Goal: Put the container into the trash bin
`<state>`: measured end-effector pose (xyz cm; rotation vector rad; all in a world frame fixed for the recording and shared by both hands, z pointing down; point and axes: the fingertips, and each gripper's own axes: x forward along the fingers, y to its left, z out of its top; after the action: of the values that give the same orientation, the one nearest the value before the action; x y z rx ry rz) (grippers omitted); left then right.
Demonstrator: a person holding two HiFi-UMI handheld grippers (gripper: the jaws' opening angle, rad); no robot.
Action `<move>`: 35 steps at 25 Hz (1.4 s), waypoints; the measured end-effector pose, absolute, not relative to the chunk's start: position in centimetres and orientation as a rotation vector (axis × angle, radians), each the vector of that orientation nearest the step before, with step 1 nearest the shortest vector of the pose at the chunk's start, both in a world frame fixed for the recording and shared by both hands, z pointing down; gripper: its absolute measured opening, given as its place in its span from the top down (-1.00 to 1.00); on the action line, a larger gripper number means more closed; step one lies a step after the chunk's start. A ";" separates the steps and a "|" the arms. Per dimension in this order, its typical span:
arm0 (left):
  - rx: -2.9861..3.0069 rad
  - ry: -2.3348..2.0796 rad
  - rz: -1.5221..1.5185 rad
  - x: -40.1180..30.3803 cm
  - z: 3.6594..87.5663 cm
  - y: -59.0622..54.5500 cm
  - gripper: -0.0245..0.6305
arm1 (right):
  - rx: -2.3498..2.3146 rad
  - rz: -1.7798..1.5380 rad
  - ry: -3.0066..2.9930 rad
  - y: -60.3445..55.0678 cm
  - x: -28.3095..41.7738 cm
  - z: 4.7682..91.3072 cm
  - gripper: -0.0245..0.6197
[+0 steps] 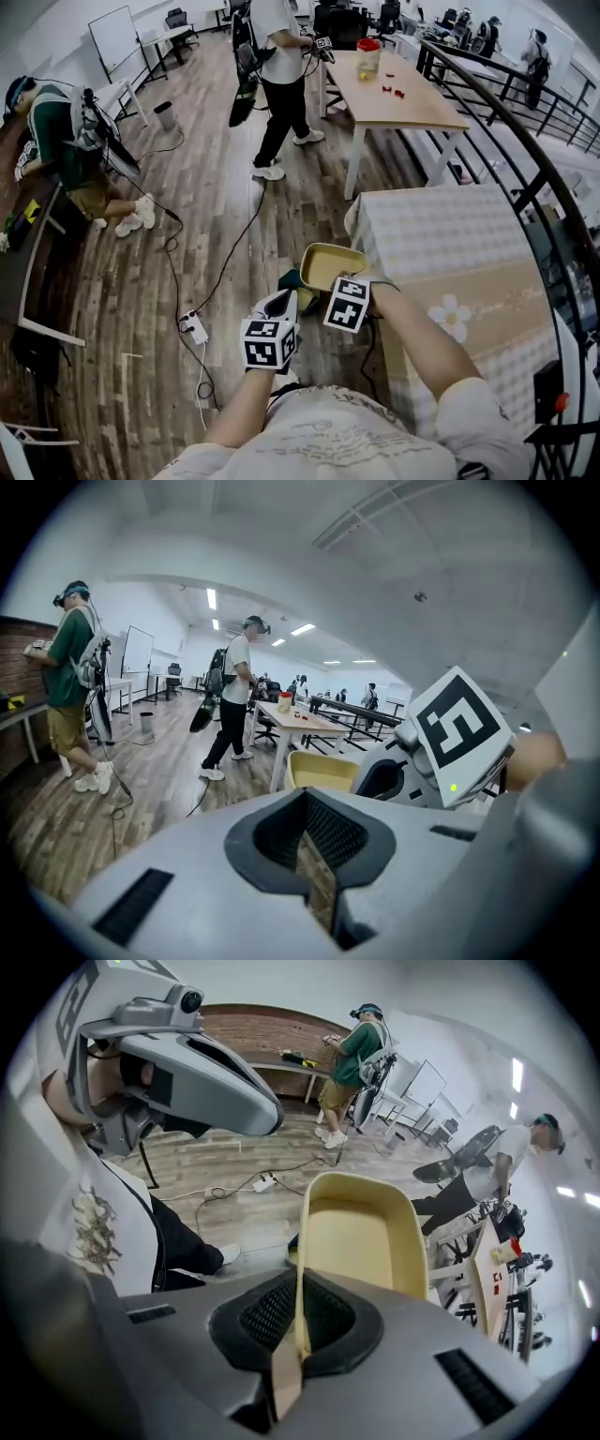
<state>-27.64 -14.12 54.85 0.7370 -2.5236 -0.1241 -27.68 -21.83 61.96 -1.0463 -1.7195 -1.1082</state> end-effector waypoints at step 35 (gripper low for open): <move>0.610 -2.271 -0.262 -37.8 70.5 -3.0 0.91 | -1.035 -0.873 -1.444 -12.8 -35.9 84.2 0.90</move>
<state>-37.78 -3.00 70.51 0.6102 -2.2715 -0.2620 -35.93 -12.78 84.19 -1.0348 -1.4441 -0.8732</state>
